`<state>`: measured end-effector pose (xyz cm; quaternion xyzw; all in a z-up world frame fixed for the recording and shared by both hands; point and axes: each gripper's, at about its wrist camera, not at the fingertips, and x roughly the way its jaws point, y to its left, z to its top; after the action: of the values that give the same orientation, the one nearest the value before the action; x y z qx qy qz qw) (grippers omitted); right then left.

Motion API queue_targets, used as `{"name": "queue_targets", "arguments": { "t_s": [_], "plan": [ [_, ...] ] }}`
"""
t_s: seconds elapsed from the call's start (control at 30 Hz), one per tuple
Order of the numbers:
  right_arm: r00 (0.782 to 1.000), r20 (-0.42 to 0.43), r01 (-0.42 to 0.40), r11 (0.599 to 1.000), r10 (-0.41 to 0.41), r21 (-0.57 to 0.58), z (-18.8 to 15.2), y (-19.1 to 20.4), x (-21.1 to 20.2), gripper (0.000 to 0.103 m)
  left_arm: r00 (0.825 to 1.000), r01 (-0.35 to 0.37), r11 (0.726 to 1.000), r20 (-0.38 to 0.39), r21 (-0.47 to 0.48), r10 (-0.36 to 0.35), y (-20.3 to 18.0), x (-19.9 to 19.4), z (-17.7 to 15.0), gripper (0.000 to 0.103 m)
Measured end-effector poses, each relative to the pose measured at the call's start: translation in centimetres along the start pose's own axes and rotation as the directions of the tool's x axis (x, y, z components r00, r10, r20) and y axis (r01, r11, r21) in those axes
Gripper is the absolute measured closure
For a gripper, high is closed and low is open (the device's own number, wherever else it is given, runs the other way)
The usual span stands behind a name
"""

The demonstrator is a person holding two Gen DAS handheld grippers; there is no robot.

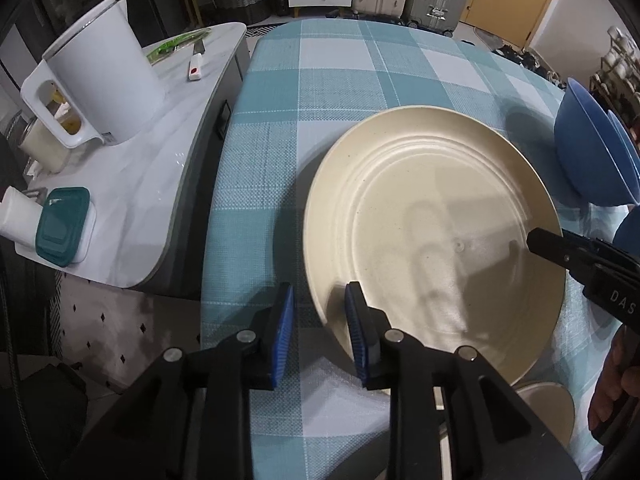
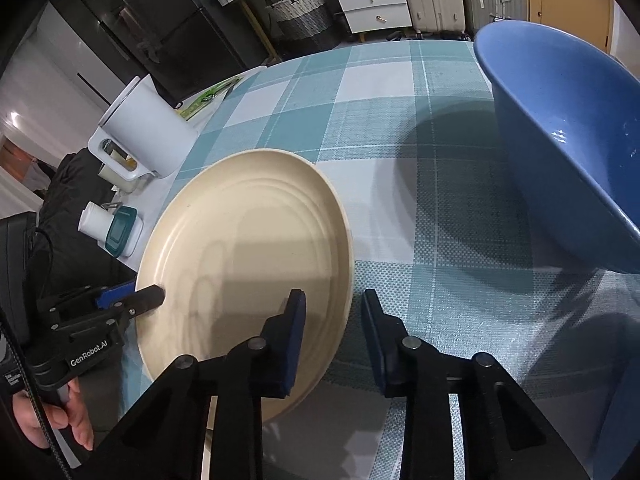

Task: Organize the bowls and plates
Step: 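Close the right gripper on the plate rim while the left gripper holds it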

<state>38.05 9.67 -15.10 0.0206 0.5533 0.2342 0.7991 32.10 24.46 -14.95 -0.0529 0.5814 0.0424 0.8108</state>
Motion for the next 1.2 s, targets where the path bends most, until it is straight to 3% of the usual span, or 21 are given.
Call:
{"name": "queue_targets", "arguments": {
  "t_s": [0.1, 0.2, 0.27, 0.5, 0.67, 1.2],
  "plan": [
    [1.000, -0.009, -0.024, 1.000, 0.024, 0.012, 0.0, -0.2, 0.1, 0.086, 0.999, 0.042, 0.999, -0.010, -0.008, -0.042, 0.1, 0.1, -0.1, 0.079],
    [1.000, -0.005, -0.026, 1.000, 0.026, 0.009, -0.1, -0.2, 0.2, 0.086, 0.998, 0.056, 0.998, 0.000, -0.023, -0.056, 0.4, 0.1, 0.0, 0.081],
    [1.000, -0.003, -0.026, 1.000, 0.026, 0.006, -0.1, -0.1, 0.2, 0.087, 0.998, 0.066, 0.997, 0.006, -0.032, -0.066, 0.5, 0.0, 0.0, 0.088],
    [1.000, 0.014, -0.026, 0.999, 0.026, 0.022, -0.2, -0.1, 0.0, 0.088, 0.998, 0.065, 0.994, 0.022, -0.087, -0.063, 0.7, 0.0, 0.2, 0.090],
    [0.999, 0.031, -0.037, 0.996, 0.034, 0.080, 0.4, -0.7, -0.8, 0.088, 0.997, 0.064, 0.995, 0.038, -0.075, -0.061, 0.1, -0.8, 0.4, 0.090],
    [0.993, 0.112, -0.027, 1.000, 0.026, 0.014, -0.6, 1.4, -5.3, 0.088, 0.992, 0.044, 0.997, 0.122, -0.066, -0.036, -0.3, -5.3, -0.7, 0.089]
  ]
}}
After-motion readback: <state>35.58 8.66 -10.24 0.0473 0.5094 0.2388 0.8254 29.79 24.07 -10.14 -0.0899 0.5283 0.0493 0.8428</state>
